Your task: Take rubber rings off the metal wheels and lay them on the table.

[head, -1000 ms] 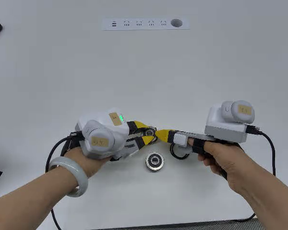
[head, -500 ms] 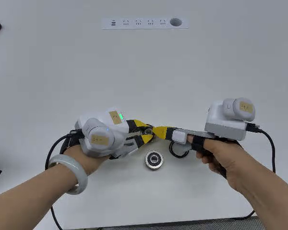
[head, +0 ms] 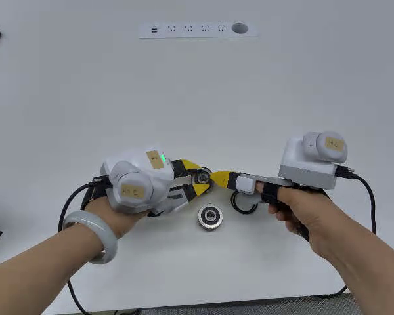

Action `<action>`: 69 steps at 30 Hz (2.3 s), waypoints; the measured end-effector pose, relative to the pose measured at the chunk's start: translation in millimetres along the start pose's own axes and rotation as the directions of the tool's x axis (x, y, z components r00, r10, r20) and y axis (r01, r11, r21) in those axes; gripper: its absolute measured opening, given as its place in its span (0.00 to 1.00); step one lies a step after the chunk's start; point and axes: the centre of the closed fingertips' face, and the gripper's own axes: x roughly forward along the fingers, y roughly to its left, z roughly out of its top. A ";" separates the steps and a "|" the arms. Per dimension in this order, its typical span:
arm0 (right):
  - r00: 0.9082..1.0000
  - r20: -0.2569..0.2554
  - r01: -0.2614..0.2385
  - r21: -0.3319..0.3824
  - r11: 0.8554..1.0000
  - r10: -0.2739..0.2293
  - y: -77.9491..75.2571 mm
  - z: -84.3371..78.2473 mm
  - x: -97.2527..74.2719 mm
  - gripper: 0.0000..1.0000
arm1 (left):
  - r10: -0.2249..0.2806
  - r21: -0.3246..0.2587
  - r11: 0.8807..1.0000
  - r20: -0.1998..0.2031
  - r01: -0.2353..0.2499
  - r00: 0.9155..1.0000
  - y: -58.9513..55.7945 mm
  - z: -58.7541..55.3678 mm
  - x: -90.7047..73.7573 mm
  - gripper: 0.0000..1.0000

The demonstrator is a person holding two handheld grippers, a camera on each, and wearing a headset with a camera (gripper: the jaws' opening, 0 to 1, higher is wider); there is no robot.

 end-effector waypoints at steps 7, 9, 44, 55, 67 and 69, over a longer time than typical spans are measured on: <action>1.000 0.000 -0.006 0.002 1.000 0.006 3.4 -0.7 -0.9 0.02 | 0.015 -0.011 1.000 0.003 -0.015 1.000 2.2 -3.4 -4.8 0.30; 1.000 -0.001 -0.011 0.000 1.000 0.011 5.5 -0.7 -0.8 0.02 | 0.021 -0.014 1.000 -0.001 -0.021 1.000 2.6 -5.2 -6.5 0.32; 0.997 0.073 -0.017 0.060 0.998 0.013 6.0 -12.8 -54.1 0.02 | 0.081 -0.077 0.994 -0.026 -0.082 0.996 9.5 -31.4 -30.7 0.48; 0.996 0.073 0.048 0.091 0.995 -0.055 -17.0 -17.6 -70.0 0.02 | 0.088 -0.087 0.992 -0.025 -0.090 0.996 7.8 -34.0 -35.1 0.51; 0.990 0.004 0.144 -0.056 0.988 -0.144 -30.9 -29.4 -72.8 0.06 | 0.096 -0.100 0.990 -0.020 -0.097 0.995 5.1 -31.9 -41.9 0.50; 0.988 -0.009 0.153 -0.100 0.983 -0.155 -31.4 -31.4 -73.2 0.08 | 0.097 -0.100 0.990 -0.020 -0.099 0.995 3.2 -31.6 -44.1 0.49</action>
